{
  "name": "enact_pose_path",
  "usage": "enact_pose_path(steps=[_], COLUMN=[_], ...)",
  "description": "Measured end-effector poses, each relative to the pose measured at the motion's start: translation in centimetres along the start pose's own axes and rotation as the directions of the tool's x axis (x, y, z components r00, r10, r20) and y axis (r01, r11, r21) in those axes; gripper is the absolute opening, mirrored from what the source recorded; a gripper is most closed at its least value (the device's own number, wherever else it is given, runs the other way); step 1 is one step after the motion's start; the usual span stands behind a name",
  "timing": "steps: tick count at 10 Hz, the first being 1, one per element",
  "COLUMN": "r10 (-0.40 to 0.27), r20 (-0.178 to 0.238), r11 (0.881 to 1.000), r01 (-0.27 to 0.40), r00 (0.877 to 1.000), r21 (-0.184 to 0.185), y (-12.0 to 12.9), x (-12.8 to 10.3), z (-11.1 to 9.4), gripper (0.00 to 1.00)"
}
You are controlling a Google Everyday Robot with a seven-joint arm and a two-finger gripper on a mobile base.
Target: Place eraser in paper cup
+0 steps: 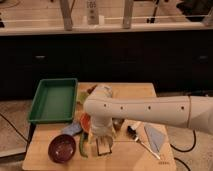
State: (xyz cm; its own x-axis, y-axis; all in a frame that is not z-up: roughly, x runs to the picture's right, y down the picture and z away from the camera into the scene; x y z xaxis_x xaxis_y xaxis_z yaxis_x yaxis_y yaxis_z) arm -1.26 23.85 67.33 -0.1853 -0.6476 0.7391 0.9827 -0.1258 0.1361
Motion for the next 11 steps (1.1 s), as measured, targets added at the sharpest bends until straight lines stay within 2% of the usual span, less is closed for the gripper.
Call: enact_pose_path(steps=[7,11], r10=[-0.004,-0.018], r20=[-0.021,-0.055], r11=[1.000,1.000], r01=[0.004,0.019], r00=[1.000,0.998], r21=[0.009,0.022], y=[0.0,-0.1], x=[0.7,1.1], z=[-0.8,-1.5], gripper=[0.80,0.80])
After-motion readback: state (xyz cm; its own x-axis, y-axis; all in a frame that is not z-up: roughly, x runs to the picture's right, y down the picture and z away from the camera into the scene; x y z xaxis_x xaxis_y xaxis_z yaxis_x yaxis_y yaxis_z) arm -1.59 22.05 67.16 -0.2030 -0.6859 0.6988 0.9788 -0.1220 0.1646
